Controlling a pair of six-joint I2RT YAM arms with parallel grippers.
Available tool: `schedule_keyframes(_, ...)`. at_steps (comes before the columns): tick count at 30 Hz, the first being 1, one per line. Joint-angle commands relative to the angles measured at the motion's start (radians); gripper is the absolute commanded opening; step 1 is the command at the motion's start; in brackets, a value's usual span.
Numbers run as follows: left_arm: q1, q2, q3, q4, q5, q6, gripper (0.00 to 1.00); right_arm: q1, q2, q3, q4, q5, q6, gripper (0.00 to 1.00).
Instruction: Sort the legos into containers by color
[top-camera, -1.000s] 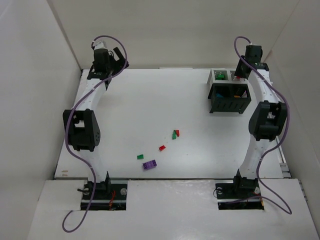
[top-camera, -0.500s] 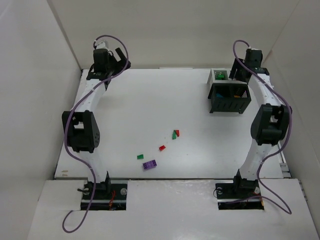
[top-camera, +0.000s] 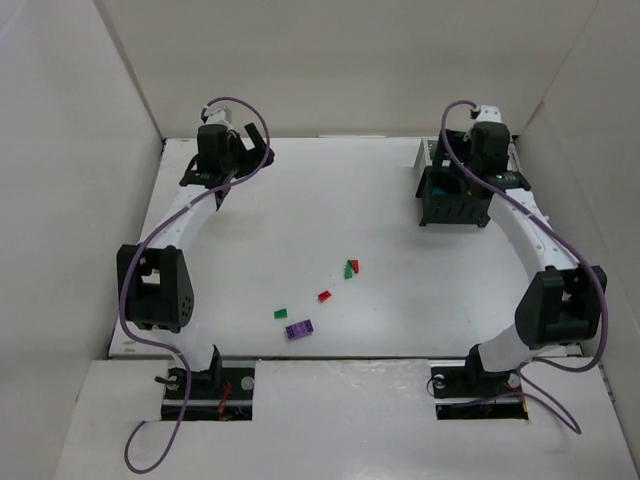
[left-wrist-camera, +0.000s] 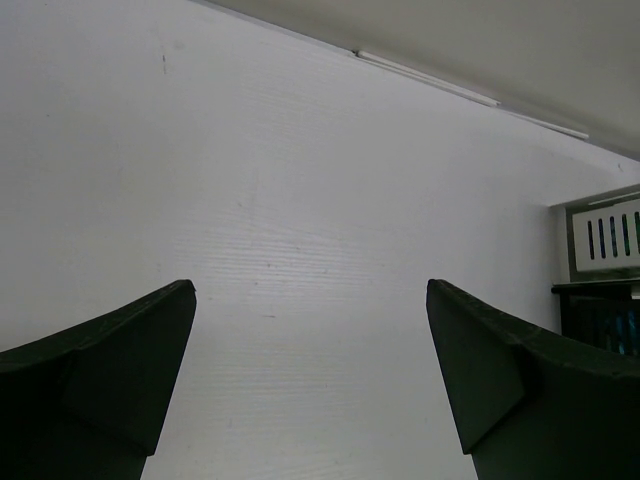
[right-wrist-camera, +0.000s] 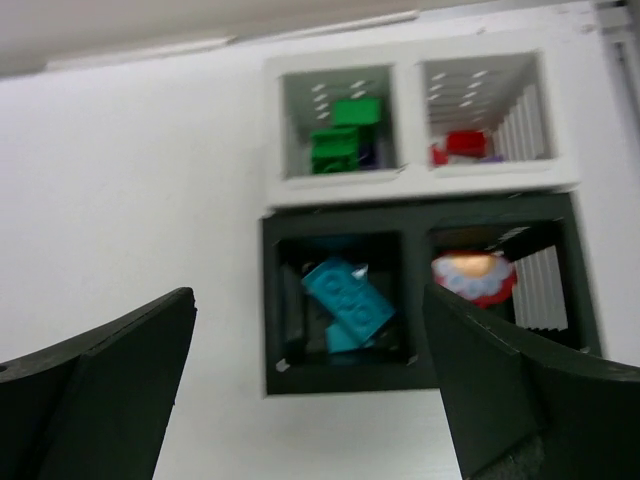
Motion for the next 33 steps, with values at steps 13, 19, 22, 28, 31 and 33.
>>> schedule_keyframes(13, -0.039, -0.288, -0.258, 0.008, -0.050, -0.052, 1.00, 0.537, -0.060, -0.198, -0.094, 0.024, -0.063, 0.86)
schedule_keyframes(19, -0.126, -0.421, -0.363, -0.110, -0.214, -0.115, 1.00, 0.668, 0.027, -0.207, -0.073, 0.074, 0.017, 0.77)
schedule_keyframes(22, -0.174, -0.518, -0.429, -0.147, -0.251, -0.148, 1.00, 0.640, 0.049, -0.234, -0.047, 0.087, 0.104, 0.69)
schedule_keyframes(28, -0.186, -0.699, -0.546, -0.190, -0.271, -0.216, 1.00, 0.631, 0.089, -0.267, -0.048, 0.067, 0.121, 0.63)
schedule_keyframes(31, -0.186, -0.760, -0.566, -0.211, -0.281, -0.225, 1.00, 0.631, 0.089, -0.313, -0.058, 0.067, 0.105, 0.63)
schedule_keyframes(33, -0.186, -0.779, -0.575, -0.220, -0.290, -0.234, 1.00, 0.655, 0.078, -0.343, -0.067, 0.056, 0.105, 0.63)
